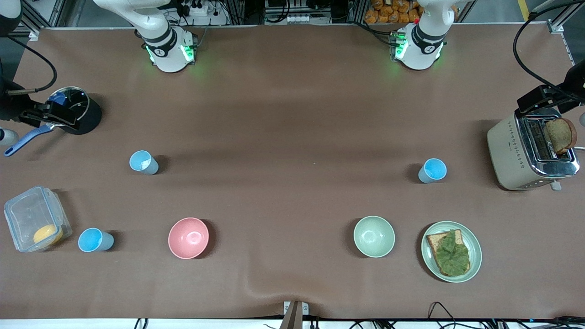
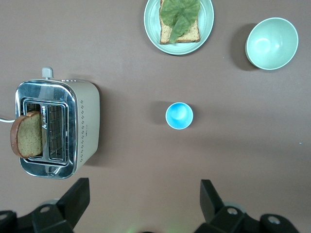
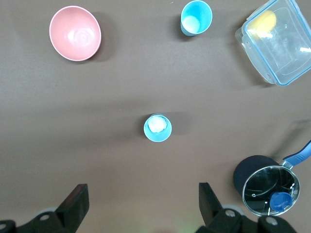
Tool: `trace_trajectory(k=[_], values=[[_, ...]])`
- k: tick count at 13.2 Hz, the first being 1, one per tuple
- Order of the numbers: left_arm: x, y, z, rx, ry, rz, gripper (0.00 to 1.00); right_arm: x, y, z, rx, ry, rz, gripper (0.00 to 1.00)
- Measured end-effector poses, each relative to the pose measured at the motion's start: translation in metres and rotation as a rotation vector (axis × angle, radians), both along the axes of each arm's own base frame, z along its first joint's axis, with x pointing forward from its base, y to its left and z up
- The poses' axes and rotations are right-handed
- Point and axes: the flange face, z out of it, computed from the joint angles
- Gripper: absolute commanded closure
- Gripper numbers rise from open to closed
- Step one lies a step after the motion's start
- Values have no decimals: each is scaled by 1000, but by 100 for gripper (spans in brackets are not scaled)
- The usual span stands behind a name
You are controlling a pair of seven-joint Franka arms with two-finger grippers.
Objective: Stack blue cups with both arms
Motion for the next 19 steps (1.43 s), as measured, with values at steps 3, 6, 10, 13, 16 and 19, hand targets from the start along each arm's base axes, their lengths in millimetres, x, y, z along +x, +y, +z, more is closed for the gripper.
trace_trajectory(k=[3,6,10,13,16,19], values=[[0,-1,0,0,0,-2,0,0,0,0,0,0,2,0],[4,-7,-13,-2,26,-15,0,0,1,0,1,0,4,0],[18,-29,-111,-7,31,-61,0,0,1,-1,2,5,5,0],[13,-25,-198,-12,-34,-61,0,4,1,-10,1,16,5,0],[6,-22,-261,-26,-67,-60,0,26,3,-59,-5,79,12,0],[12,-19,-308,-50,-52,-54,0,47,6,-127,-12,145,19,0]])
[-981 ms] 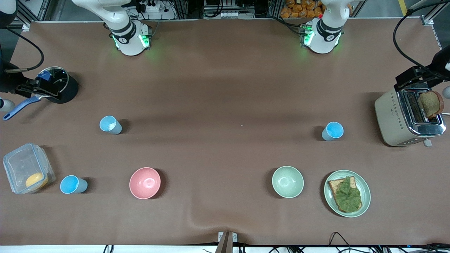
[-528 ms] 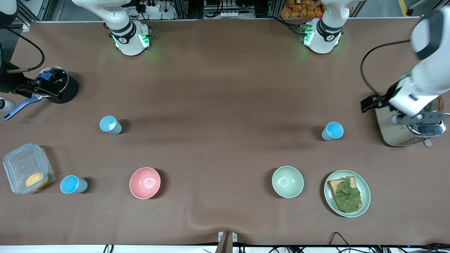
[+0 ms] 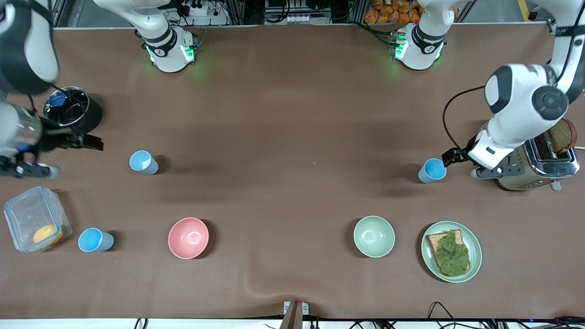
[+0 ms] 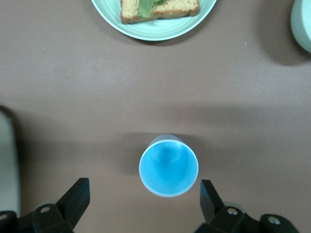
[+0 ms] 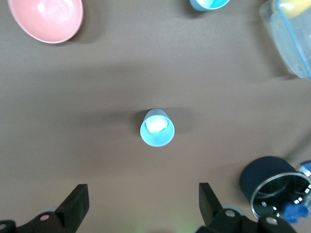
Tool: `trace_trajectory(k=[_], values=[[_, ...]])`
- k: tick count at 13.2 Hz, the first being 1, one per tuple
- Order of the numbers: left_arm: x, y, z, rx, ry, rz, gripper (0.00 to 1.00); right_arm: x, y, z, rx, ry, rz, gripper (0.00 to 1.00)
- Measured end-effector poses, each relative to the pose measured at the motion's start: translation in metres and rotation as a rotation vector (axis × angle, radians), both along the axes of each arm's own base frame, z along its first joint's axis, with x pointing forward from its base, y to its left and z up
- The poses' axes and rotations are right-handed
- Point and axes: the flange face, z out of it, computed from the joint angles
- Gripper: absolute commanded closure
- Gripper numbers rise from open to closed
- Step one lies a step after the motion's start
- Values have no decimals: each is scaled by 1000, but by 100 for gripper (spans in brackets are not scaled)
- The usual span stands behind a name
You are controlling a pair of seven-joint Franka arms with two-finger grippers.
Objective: Stack blue cups with both arms
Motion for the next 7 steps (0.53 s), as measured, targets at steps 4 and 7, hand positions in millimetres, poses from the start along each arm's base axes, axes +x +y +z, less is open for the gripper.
trace_trajectory(k=[4,7], values=[[3,1,-41,-21,37,3,0,-9,5,-96,-2,4,11,0],[1,0,-60,-28,70,4,0,-30,25,-140,1,-15,44,0]])
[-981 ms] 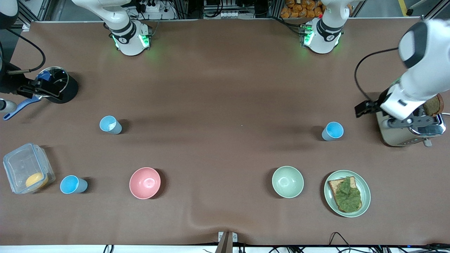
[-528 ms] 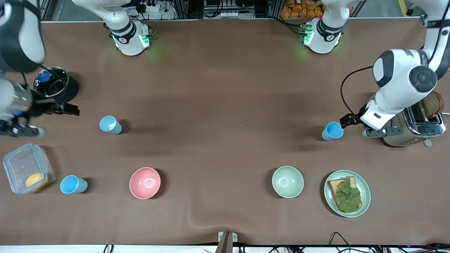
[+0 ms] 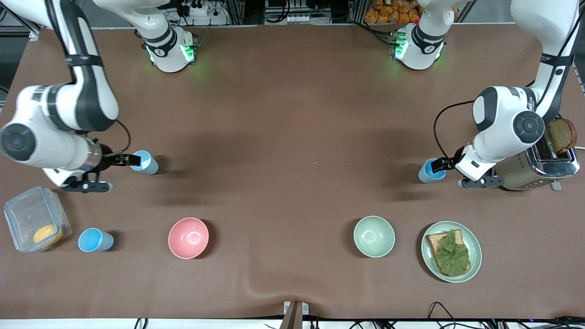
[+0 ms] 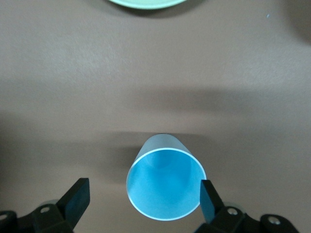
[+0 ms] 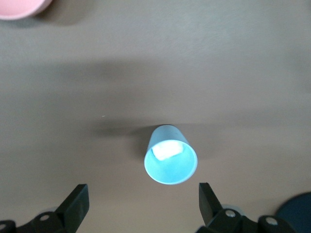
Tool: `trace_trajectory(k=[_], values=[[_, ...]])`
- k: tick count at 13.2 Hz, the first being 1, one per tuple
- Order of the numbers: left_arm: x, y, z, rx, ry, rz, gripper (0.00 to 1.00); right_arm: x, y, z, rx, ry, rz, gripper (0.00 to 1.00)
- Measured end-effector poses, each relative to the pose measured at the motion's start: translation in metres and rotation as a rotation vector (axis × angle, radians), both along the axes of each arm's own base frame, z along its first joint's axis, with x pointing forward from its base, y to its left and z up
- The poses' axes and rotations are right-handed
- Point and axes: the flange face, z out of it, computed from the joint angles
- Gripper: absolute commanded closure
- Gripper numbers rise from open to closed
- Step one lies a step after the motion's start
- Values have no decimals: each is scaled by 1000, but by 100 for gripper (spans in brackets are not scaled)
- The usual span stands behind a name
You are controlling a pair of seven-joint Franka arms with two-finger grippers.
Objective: Stack blue cups with both arms
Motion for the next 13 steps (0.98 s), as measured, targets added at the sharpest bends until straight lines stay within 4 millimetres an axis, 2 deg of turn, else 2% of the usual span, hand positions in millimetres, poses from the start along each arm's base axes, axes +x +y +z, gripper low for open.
trace_trajectory(k=[3,8,10,13], values=[[-4,0,-14,-4,19,0,0,-21,16,-37,-1,1,28,0],[-7,0,-25,-8,38,1,1,-41,13,-74,-4,18,24,0],[-7,0,-30,-10,44,1,7,-44,12,-84,-7,37,24,0],[-7,0,-36,-13,46,3,24,-48,11,-102,-12,71,23,0]])
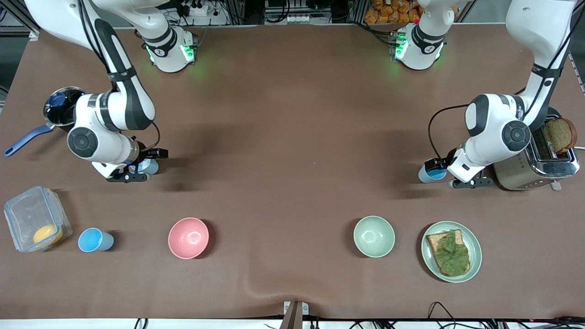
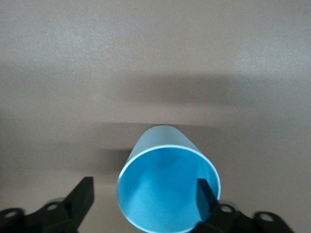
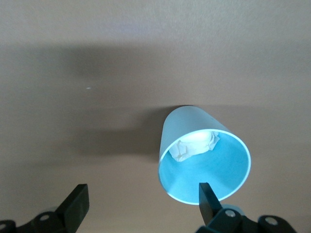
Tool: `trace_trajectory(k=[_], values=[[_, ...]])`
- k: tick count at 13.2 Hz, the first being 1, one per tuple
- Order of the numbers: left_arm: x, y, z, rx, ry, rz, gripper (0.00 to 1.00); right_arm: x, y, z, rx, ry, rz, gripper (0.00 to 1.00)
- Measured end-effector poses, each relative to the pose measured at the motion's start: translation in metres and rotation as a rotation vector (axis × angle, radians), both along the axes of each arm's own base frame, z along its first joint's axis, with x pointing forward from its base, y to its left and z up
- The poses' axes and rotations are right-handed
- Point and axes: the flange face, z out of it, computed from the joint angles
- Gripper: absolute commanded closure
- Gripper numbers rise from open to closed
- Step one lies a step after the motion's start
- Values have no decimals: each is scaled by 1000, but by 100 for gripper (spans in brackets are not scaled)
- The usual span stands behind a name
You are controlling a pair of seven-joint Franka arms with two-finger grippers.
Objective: Stack blue cups with both arms
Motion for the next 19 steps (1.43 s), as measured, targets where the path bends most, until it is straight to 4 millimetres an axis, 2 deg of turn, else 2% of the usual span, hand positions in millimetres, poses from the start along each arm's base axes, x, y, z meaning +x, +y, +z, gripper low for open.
trace_trajectory(k=[1,2,3,4,5,6,7,11,15,17,19], values=[[0,0,-1,-1,0,0,28,-1,-1,-6,-2,9,-1,5],[0,0,-3,-1,1,0,41,-1,-2,-11,-4,14,-2,13],[0,0,-3,-2,1,0,62,-1,-2,-15,-5,16,-3,26],[0,0,-4,-2,0,1,82,-1,-3,-17,-6,18,-4,45],[0,0,-4,-2,-1,1,100,-1,-3,-19,-6,20,-5,73],[1,0,-3,-2,-3,1,100,-1,-4,-19,-7,21,-6,95],[1,0,-3,-3,-5,1,100,-2,-4,-19,-7,22,-6,100],[4,1,0,-2,-15,4,100,-3,-4,-18,-9,52,-7,100],[17,15,27,5,-73,28,100,13,4,6,-11,76,8,100],[22,15,50,12,-110,27,100,23,24,22,-13,73,28,100],[26,15,75,21,-106,23,100,32,63,36,-25,58,28,100]])
